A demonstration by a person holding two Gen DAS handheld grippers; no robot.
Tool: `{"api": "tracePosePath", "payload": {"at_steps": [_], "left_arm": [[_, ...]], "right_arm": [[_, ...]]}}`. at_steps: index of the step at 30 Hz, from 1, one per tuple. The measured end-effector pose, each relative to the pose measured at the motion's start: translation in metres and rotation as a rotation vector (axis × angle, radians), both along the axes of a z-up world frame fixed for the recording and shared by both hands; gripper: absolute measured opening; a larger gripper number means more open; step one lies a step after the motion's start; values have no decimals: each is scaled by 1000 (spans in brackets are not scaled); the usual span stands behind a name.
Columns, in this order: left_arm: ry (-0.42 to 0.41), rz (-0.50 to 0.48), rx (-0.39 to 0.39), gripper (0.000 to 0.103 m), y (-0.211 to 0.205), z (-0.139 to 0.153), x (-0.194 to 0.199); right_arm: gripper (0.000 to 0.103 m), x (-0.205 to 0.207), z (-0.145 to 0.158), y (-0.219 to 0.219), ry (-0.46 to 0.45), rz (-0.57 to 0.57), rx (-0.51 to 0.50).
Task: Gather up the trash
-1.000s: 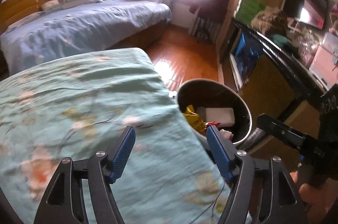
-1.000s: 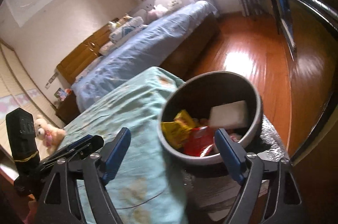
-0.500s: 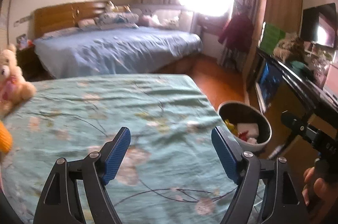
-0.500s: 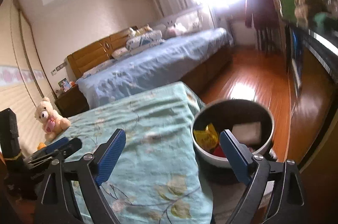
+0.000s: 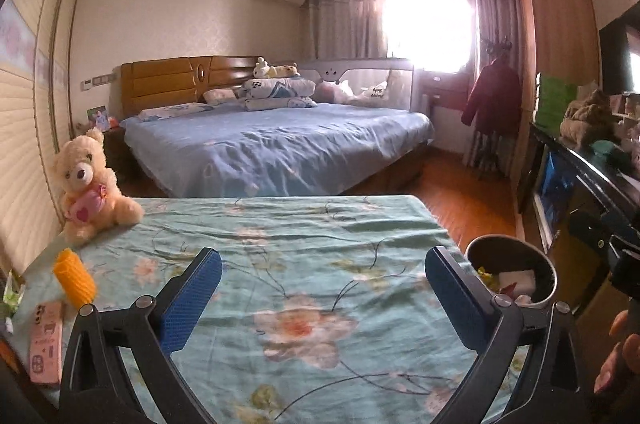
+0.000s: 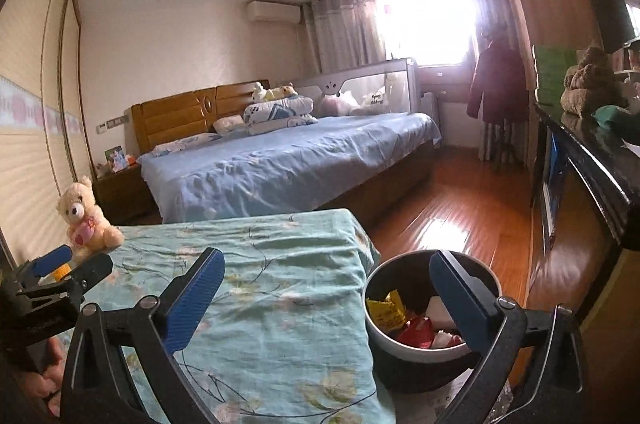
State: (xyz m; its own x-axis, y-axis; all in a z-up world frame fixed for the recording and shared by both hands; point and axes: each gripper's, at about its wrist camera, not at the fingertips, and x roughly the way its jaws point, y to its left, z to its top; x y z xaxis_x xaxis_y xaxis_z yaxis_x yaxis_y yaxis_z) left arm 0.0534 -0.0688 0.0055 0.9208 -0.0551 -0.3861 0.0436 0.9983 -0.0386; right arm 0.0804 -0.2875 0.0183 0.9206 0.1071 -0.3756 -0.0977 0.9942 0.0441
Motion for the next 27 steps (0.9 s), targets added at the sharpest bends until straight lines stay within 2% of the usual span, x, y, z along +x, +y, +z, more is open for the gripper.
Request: {"api": "tracePosePath", "payload": {"at_steps": [12, 27], "left_arm": [[7, 18, 19, 102, -4, 8, 18], [-4, 2, 28, 102, -3, 5, 16]], "right_arm": [[103, 1, -5, 3, 29, 9, 7], [103, 4, -11, 5, 47, 7, -1]]}}
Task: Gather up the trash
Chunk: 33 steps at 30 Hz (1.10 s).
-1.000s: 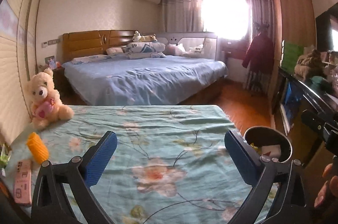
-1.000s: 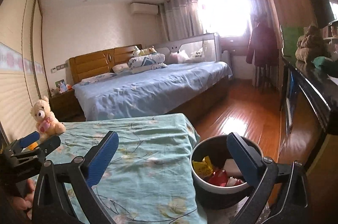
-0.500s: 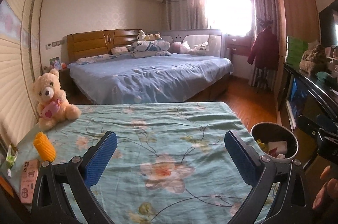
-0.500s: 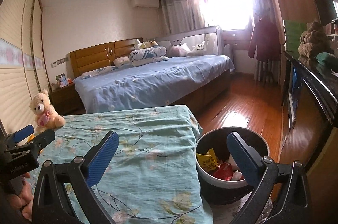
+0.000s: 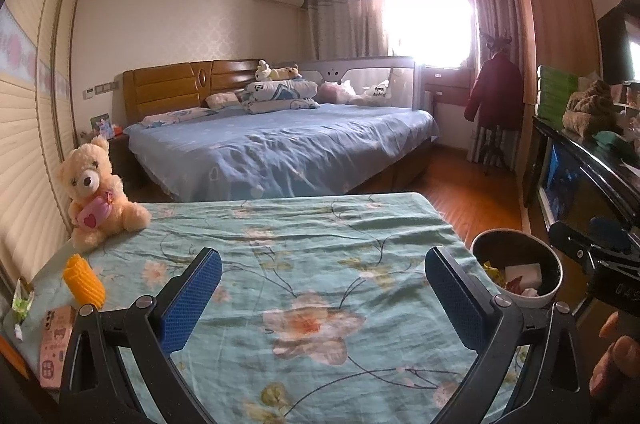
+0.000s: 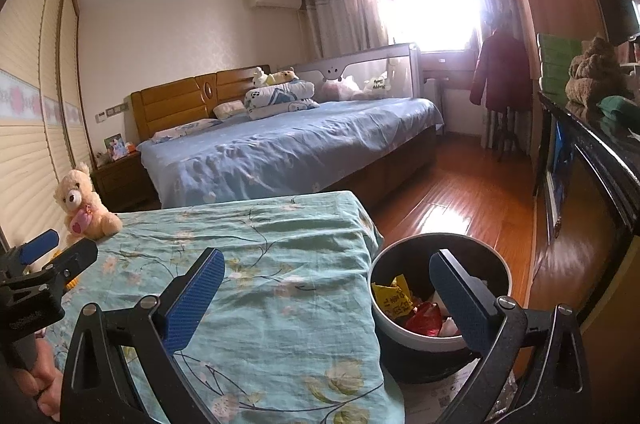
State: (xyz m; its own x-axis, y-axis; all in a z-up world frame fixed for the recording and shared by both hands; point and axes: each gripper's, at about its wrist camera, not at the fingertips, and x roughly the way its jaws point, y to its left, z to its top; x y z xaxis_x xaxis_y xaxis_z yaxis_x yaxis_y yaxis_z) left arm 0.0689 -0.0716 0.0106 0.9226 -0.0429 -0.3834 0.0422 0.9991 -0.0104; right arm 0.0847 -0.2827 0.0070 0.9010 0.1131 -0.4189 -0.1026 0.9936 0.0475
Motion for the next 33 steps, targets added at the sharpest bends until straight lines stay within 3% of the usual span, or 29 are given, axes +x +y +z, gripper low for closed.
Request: {"api": "tracePosePath", "payload": {"at_steps": [33], "left_arm": [[14, 4, 10, 102, 3, -2, 5]], "right_arm": [[103, -1, 0, 1, 8, 18, 2]]}}
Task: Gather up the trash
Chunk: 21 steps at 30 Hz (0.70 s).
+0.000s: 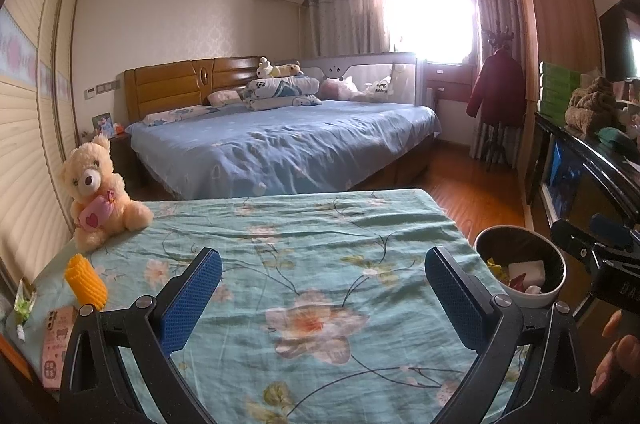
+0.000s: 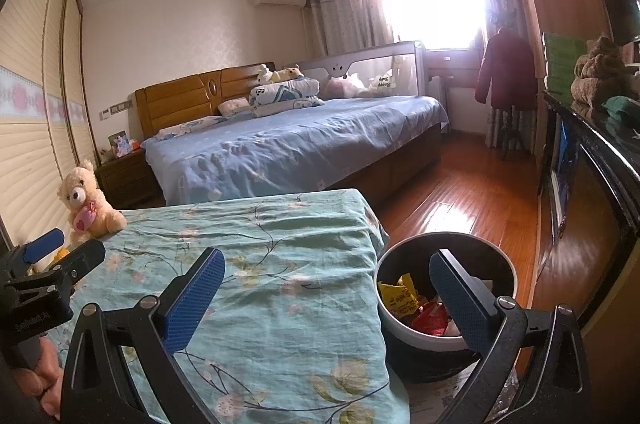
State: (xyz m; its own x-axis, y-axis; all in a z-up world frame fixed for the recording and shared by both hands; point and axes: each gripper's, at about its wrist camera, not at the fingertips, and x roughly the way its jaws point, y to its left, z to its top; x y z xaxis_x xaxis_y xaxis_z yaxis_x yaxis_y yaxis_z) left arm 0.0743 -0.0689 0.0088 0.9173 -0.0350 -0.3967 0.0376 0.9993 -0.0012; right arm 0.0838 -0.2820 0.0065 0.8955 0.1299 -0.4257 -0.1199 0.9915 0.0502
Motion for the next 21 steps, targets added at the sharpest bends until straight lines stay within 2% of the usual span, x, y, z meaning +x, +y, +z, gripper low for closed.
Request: {"api": "tracePosePath", "payload": {"at_steps": [21], "left_arm": [[9, 0, 2, 102, 1, -2, 2]], "right_arm": [[103, 0, 4, 1, -5, 2, 3]]}}
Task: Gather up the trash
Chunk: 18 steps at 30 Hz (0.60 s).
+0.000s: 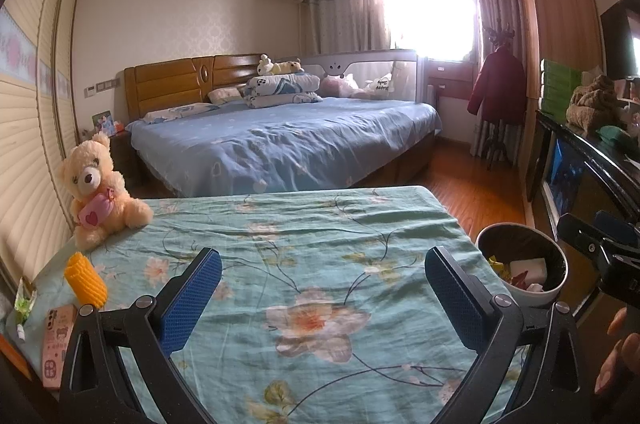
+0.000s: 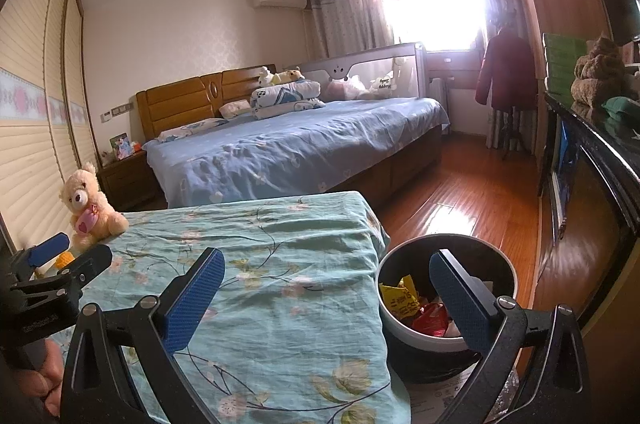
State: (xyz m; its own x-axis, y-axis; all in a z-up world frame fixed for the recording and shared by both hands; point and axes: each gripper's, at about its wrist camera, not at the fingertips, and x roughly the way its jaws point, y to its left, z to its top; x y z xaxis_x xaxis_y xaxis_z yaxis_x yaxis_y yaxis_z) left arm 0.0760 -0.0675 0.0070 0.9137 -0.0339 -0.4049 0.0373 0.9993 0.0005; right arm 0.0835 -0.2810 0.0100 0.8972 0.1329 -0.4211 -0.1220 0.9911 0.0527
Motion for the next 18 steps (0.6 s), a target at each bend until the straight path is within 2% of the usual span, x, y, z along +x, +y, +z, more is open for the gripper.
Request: {"api": "tracePosePath", "payload": {"at_steps": [18], "left_arm": [[-1, -1, 3, 102, -1, 0, 0]], "right_arm": [[103, -1, 1, 2, -1, 1, 2]]}}
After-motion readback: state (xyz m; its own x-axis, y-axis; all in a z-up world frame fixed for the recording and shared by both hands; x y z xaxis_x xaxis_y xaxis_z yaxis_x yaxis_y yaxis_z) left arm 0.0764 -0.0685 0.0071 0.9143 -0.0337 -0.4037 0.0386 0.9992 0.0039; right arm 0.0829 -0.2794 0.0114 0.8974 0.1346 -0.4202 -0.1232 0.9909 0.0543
